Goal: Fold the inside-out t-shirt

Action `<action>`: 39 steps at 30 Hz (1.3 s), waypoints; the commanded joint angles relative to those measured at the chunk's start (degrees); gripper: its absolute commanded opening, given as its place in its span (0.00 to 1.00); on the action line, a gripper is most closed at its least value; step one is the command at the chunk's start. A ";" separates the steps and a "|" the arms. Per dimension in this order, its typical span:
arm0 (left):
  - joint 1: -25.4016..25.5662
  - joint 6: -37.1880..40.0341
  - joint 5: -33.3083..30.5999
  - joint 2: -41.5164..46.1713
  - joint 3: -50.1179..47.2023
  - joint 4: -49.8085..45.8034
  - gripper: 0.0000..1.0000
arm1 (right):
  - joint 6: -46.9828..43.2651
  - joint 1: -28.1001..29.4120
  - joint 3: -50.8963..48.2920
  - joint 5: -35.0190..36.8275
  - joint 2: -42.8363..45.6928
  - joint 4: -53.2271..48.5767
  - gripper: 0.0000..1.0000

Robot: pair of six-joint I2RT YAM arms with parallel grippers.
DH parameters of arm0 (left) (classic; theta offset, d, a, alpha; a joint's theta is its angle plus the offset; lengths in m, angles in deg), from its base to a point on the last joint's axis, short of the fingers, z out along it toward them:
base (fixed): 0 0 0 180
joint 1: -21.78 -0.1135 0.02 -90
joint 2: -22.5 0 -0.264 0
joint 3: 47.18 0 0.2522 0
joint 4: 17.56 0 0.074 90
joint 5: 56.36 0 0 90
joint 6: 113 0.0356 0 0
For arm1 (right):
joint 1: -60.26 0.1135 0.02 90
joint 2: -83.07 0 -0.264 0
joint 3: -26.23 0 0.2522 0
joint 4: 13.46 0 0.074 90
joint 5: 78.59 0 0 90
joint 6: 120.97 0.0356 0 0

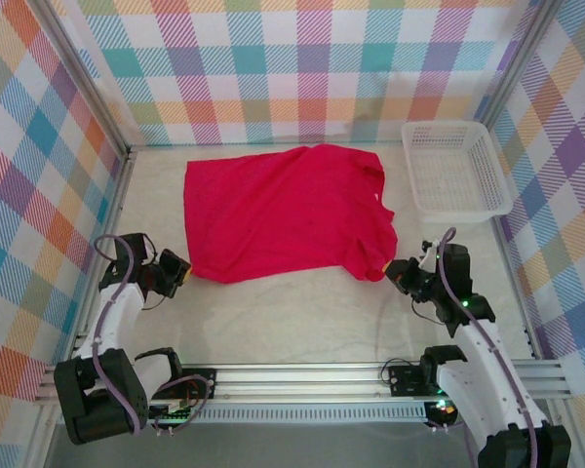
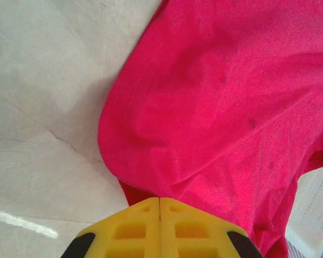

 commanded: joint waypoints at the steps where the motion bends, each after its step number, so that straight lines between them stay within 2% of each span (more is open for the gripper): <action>1: -1.58 2.07 -2.66 3.55 2.32 -4.66 0.00 | -0.74 0.28 -0.54 0.84 3.46 -5.49 0.00; 7: -7.85 5.55 -1.09 5.83 7.04 -10.84 0.00 | -3.30 0.23 2.52 6.08 9.97 -17.13 0.00; 12: -12.29 6.39 2.45 6.36 6.26 -13.31 0.00 | -2.34 0.28 1.83 7.01 15.32 -23.06 0.00; 16: -16.18 8.23 2.63 8.78 6.29 -16.58 0.00 | -2.23 0.28 3.08 8.95 20.27 -29.00 0.00; 22: -17.16 8.03 1.21 13.03 5.51 -17.93 0.00 | -1.55 0.26 3.16 9.81 24.36 -33.66 0.00; 23: -17.12 7.82 1.14 14.01 5.42 -17.59 0.07 | -1.43 0.26 3.15 9.99 24.68 -33.73 0.07; 26: -17.10 7.33 0.45 16.26 6.56 -15.81 0.35 | -2.07 0.23 4.64 11.27 24.35 -32.92 0.46; 27: -17.01 7.12 0.18 16.79 7.18 -14.99 0.45 | -2.64 0.27 5.33 11.40 23.81 -31.85 0.51; 28: -16.93 7.02 -0.29 17.22 8.23 -14.12 0.51 | -3.31 0.28 6.19 11.56 22.73 -30.45 0.53; 31: -15.73 6.25 -0.44 16.16 11.10 -10.07 0.54 | -4.51 0.28 8.30 10.34 16.13 -23.09 0.55; 34: -12.38 3.32 0.05 13.05 12.76 -5.37 0.54 | -4.17 0.53 9.46 7.03 4.94 -12.10 0.52; 37: -4.88 1.56 -2.48 7.71 14.21 -0.76 0.55 | -4.60 3.23 12.74 7.52 -8.89 -6.38 0.51; 39: 3.64 1.92 -7.29 2.32 16.30 0.90 0.56 | -5.51 6.85 15.20 10.06 -16.23 -4.29 0.51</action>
